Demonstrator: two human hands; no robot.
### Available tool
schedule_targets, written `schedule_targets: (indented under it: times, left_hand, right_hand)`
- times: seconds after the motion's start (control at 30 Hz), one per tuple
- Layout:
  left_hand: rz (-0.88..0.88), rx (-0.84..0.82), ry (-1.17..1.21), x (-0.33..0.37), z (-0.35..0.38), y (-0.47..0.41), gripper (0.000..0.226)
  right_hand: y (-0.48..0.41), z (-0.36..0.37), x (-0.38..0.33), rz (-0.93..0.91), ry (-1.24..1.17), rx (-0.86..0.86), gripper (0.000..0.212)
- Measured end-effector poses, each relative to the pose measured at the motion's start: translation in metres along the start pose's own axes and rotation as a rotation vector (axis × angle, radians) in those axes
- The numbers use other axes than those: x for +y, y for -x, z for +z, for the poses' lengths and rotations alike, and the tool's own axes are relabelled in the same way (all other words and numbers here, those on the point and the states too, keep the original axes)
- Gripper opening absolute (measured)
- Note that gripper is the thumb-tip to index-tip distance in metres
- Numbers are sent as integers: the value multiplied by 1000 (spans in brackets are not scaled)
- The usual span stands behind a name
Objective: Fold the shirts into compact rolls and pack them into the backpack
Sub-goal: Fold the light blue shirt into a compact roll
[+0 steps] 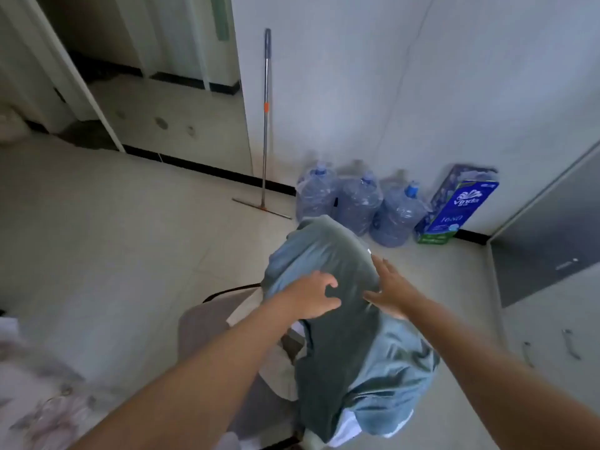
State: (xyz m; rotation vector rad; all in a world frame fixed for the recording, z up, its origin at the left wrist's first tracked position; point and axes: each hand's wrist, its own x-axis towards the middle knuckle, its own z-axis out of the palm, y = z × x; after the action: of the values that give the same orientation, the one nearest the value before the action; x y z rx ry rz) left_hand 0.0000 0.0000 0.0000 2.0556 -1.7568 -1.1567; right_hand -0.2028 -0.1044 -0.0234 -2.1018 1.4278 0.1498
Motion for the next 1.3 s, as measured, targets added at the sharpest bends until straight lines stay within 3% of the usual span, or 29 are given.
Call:
schedule_targets:
  times: [0.1, 0.17, 0.27, 0.3, 0.43, 0.63, 0.73, 0.8, 0.87, 0.9, 1.0, 1.03, 1.07, 1.13, 1.17, 1.2, 1.27, 1.3]
  left_hand:
    - [-21, -113, -15, 21, 39, -24, 70]
    - [-31, -162, 8, 26, 68, -32, 72]
    - [-46, -228, 163, 18, 87, -36, 25]
    - [-44, -217, 200, 14, 88, -36, 20]
    - [24, -88, 181, 10, 72, -25, 20]
    - [66, 186, 113, 21, 24, -10, 16]
    - [16, 365, 228, 30, 1, -5, 14]
    - [-35, 434, 318, 32, -9, -4, 13]
    - [-16, 465, 391, 29, -14, -2, 9]
    - [42, 460, 389, 27, -15, 1, 22]
    - [252, 331, 218, 23, -10, 7, 90]
    - [265, 309, 201, 23, -9, 5, 94]
    - [246, 313, 239, 25, -10, 3, 81]
    - [161, 367, 292, 25, -14, -4, 33]
    - [120, 402, 243, 21, -20, -6, 17]
    - [89, 422, 182, 15, -25, -7, 13]
    - [67, 409, 113, -3, -37, -3, 19]
    - [75, 391, 121, -10, -44, 4, 21]
  right_hand:
    - [0, 16, 7, 39, -206, -72, 87]
    - [1, 30, 11, 27, -275, -22, 83]
    - [1, 32, 21, 21, -304, 2, 81]
    - [4, 32, 24, 14, -289, -3, 81]
    - [27, 30, 24, -48, -103, 45, 80]
    - [53, 21, 19, -296, 137, 163, 84]
    - [45, 16, 10, -282, 193, 319, 48]
    - [36, 6, -2, -205, 57, 440, 31]
    - [27, -6, -21, -151, -104, 416, 19]
    - [23, -11, -32, -155, -181, 388, 15]
    - [22, -20, -65, -269, -336, 397, 18]
    - [21, -20, -73, -315, -351, 396, 17]
    - [22, -20, -80, -346, -352, 381, 14]
    - [19, -18, -82, -389, -351, 334, 5]
    - [16, -16, -76, -406, -293, 311, 11]
    - [14, -14, -67, -412, -164, 280, 33]
    - [5, -7, -47, -374, 99, 201, 82]
    - [1, -4, -42, -341, 163, 174, 94]
